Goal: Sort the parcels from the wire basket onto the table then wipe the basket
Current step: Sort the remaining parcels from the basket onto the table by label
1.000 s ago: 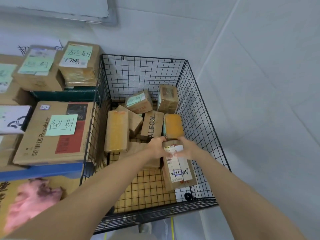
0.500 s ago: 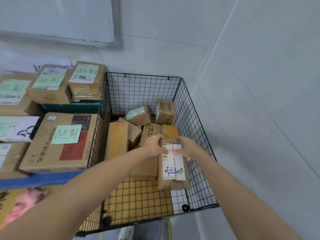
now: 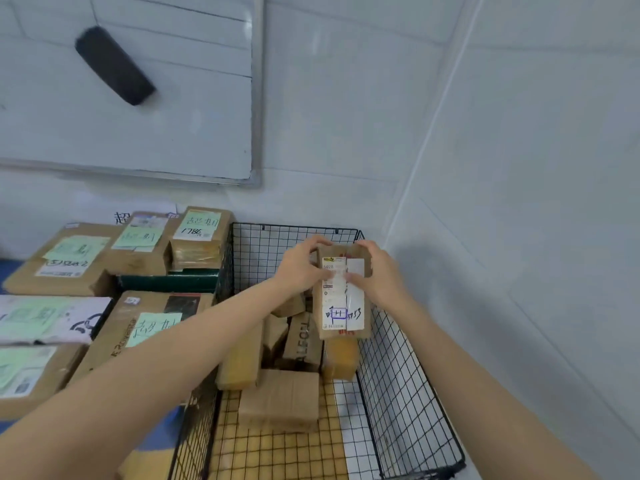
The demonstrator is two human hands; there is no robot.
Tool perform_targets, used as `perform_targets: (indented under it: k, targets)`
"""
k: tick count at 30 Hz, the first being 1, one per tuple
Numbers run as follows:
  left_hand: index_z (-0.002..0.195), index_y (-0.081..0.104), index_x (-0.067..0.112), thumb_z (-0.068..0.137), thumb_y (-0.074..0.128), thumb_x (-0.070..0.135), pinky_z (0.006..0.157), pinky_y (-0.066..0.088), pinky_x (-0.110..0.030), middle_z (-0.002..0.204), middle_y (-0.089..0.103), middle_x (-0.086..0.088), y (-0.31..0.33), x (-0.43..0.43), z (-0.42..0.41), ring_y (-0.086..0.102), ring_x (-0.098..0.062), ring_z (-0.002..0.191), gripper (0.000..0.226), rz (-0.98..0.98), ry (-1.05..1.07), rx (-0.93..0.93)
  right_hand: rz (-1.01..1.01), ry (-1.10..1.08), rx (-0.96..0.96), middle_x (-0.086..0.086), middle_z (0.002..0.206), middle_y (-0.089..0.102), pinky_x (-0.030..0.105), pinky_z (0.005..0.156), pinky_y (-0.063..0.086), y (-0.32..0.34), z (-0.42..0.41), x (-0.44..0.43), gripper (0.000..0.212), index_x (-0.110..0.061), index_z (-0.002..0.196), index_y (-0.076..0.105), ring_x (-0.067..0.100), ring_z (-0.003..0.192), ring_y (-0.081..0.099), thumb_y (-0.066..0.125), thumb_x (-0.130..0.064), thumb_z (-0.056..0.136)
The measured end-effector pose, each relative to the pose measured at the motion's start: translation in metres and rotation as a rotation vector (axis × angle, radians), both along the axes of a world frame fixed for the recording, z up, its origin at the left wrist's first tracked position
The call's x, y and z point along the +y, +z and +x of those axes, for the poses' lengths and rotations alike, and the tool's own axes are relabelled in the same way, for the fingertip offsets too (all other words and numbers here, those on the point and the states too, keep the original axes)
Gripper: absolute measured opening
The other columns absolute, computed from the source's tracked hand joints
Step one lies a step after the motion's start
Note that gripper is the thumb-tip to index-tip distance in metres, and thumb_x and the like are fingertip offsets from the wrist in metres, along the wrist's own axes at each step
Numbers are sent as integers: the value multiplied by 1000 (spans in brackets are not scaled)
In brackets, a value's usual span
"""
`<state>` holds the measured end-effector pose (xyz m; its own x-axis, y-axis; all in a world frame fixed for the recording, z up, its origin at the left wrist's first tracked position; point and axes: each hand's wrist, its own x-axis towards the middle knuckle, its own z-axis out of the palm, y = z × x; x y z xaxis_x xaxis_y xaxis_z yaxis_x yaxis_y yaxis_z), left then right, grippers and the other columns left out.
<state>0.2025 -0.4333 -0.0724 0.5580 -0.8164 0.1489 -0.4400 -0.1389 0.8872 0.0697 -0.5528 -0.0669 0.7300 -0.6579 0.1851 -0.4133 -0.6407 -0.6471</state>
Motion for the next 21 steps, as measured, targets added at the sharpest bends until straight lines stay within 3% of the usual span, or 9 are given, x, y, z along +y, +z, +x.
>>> perform_targets:
  k: [2,4,7,9,12,15,18,21]
  targets:
    - [125,55,16,81,75,0,67,55,-15,125,58,0,21,6,4,66,-20,95,51,-86,0,-37,-31,1,-139,0,133,54,47,101,48,10,6,2,61,-26,137,46,19,121,53,76,-21,84]
    - [124,55,18,81,76,1,67,51,-9,125,58,3,37,11,6,64,-16,96,51,-162,4,-74,-41,4,-258,-3,135,51,42,108,44,22,11,6,61,-28,136,46,15,125,49,76,-22,84]
    - [122,56,23,80,78,6,78,55,-17,130,59,5,52,18,8,63,-15,107,50,-250,15,-125,-52,33,-399,-3,134,46,30,109,38,41,16,14,55,-30,130,49,8,123,46,77,-24,83]
    - [119,57,22,80,77,3,80,59,-27,132,56,4,59,22,10,61,-17,114,48,-312,20,-83,-44,51,-466,-3,132,44,30,105,43,52,18,18,47,-31,121,51,9,119,47,78,-25,83]
    - [118,56,18,81,77,3,77,56,-17,136,53,3,69,29,11,58,-18,117,45,-402,33,-25,3,64,-548,-2,130,42,17,89,51,66,20,26,32,-27,111,54,4,113,49,75,-26,86]
    - [125,51,20,82,77,8,76,55,-16,134,52,7,77,35,9,58,-13,114,51,-458,52,32,36,51,-645,3,130,43,3,78,48,77,20,32,24,-19,106,54,-1,111,49,71,-21,90]
    - [137,44,22,83,78,14,79,51,-11,131,50,7,85,39,10,57,-9,112,64,-502,85,0,103,92,-696,2,133,44,6,78,50,83,20,38,35,-23,115,49,6,117,51,71,-17,89]
    - [146,37,25,83,78,19,82,52,-20,121,48,5,90,43,15,58,-9,109,75,-495,120,-14,103,164,-696,-5,142,39,6,83,48,86,19,41,61,-32,131,43,4,124,48,76,-14,84]
